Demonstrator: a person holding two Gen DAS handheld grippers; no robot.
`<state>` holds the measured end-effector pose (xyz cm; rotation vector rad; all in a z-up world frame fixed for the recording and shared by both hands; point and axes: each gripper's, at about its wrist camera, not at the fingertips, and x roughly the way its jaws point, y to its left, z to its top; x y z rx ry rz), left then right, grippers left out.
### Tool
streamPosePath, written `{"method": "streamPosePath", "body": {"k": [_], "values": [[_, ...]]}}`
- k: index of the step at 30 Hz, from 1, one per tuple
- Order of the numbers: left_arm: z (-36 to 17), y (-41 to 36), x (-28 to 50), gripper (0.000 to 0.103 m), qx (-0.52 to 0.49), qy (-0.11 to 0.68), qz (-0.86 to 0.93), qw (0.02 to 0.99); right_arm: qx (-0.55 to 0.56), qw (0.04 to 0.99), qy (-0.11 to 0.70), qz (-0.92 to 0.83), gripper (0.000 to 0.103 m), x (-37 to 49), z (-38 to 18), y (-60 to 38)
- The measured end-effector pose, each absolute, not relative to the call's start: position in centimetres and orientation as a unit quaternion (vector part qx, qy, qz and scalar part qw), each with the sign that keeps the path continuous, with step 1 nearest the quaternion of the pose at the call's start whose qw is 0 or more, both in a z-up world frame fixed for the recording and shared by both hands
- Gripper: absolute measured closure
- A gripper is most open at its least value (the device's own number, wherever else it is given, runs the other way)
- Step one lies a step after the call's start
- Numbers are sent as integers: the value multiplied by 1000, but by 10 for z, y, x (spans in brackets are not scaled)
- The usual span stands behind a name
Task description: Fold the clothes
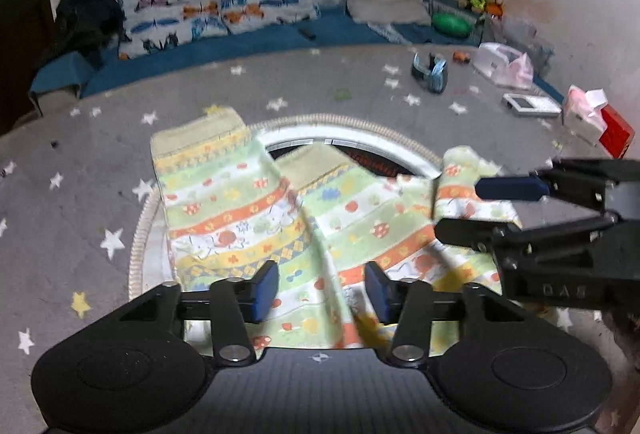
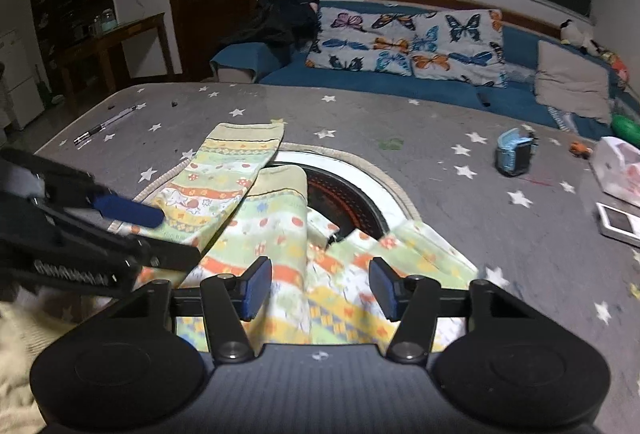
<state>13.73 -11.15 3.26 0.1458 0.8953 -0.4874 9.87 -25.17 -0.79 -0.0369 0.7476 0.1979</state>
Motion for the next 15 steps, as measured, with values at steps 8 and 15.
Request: {"method": "streamPosePath", "body": {"k": [8, 15], "values": [[23, -110, 143, 86, 76, 440, -242, 862, -17, 914, 389, 116, 62, 130, -30, -238], [26, -101, 133, 101, 77, 414, -224, 879, 0, 912, 391, 126, 96, 132, -36, -235]]}}
